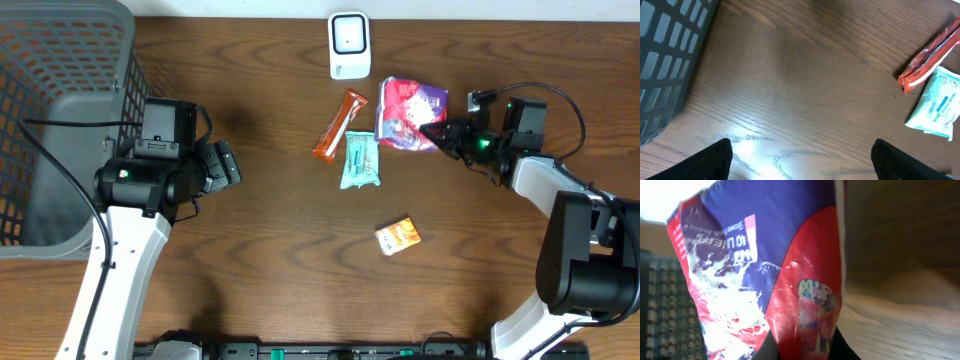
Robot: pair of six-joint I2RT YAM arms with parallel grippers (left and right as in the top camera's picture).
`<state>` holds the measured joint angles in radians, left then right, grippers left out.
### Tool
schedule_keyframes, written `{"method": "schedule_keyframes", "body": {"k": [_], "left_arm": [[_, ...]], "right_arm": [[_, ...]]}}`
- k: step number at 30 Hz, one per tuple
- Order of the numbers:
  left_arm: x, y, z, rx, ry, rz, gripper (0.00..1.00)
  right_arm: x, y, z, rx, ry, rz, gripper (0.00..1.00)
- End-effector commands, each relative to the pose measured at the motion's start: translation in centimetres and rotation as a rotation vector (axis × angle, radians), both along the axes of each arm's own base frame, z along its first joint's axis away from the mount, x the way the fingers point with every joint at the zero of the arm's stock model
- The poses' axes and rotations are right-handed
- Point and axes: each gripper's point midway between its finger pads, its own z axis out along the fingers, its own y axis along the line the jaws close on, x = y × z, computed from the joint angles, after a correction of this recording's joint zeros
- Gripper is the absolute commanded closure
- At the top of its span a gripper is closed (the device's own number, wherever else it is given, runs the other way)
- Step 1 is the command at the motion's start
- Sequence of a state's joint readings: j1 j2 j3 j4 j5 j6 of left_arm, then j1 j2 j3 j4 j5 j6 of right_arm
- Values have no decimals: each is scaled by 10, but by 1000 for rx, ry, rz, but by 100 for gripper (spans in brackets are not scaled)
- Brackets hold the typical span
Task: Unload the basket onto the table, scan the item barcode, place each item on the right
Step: 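Carry the purple package to the table's right edge and release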
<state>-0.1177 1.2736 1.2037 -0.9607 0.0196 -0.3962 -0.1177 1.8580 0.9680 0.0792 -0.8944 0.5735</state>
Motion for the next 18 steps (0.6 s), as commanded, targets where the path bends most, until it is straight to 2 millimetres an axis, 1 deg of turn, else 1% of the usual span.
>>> {"method": "schedule_keyframes", "body": {"k": [1, 4, 7, 9, 10, 12, 15, 17, 18], "left_arm": [[-1, 4, 0, 11, -2, 12, 11], [-1, 4, 0, 11, -2, 12, 11], [-1, 4, 0, 11, -2, 12, 11], [-1, 4, 0, 11, -2, 12, 11], [-1, 4, 0, 11, -2, 12, 11], [-1, 4, 0, 11, -2, 12, 11], [-1, 4, 0, 11, -2, 12, 11], [-1, 4, 0, 11, -2, 12, 11], [-1, 4, 0, 11, -2, 12, 11]], "right_arm": [[16, 14, 37, 145, 33, -48, 99], [32, 31, 46, 135, 2, -108, 99], [44, 50, 47, 90, -8, -175, 99], [54, 64, 56, 53, -44, -212, 99], [62, 71, 64, 19, -82, -242, 99], [75, 77, 76, -48, -145, -299, 99], [92, 73, 93, -192, -178, -438, 99], [100, 78, 107, -231, -218, -455, 98], [107, 83, 118, -244, -256, -457, 99]]}}
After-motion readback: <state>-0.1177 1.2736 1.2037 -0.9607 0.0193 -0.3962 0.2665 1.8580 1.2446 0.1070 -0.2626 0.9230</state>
